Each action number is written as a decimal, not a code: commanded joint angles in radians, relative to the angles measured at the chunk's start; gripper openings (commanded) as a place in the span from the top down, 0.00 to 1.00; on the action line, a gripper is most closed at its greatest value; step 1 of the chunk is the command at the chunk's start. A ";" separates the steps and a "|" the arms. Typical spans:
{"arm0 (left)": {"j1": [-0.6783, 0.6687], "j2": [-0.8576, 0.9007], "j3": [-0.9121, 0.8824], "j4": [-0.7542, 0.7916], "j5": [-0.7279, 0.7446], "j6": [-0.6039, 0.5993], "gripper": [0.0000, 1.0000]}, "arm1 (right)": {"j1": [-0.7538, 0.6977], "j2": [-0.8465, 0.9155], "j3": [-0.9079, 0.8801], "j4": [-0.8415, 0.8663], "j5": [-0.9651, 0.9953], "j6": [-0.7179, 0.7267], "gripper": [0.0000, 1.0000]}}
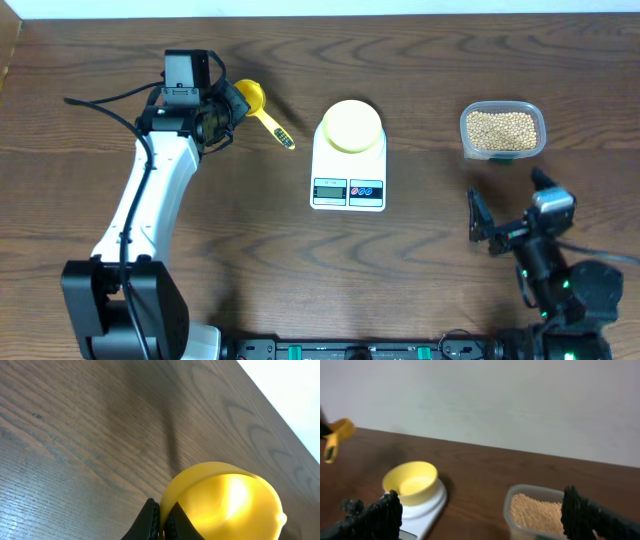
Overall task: Scoop item into bowl and weigh 50g on scale
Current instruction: 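Reach the right gripper toward the left gripper's scoop, then pass the yellow scoop from the left gripper to the right gripper above the scale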
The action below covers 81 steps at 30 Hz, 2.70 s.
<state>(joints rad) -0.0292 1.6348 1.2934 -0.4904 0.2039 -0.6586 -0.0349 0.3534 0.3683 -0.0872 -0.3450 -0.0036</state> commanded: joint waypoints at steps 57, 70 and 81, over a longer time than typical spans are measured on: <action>-0.068 -0.042 0.006 -0.078 0.047 -0.354 0.93 | 0.141 0.955 0.492 0.213 -0.360 0.536 0.15; -0.224 -0.041 0.006 0.049 0.047 -0.604 0.93 | 0.303 0.974 0.494 0.252 -0.100 0.741 0.48; -0.351 -0.039 0.006 0.122 -0.014 -0.742 0.93 | 0.336 0.974 0.494 0.256 -0.090 0.795 0.64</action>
<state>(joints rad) -0.3569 1.6119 1.2934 -0.3691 0.2192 -1.3113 0.2928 1.3247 0.8391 0.1635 -0.4526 0.7559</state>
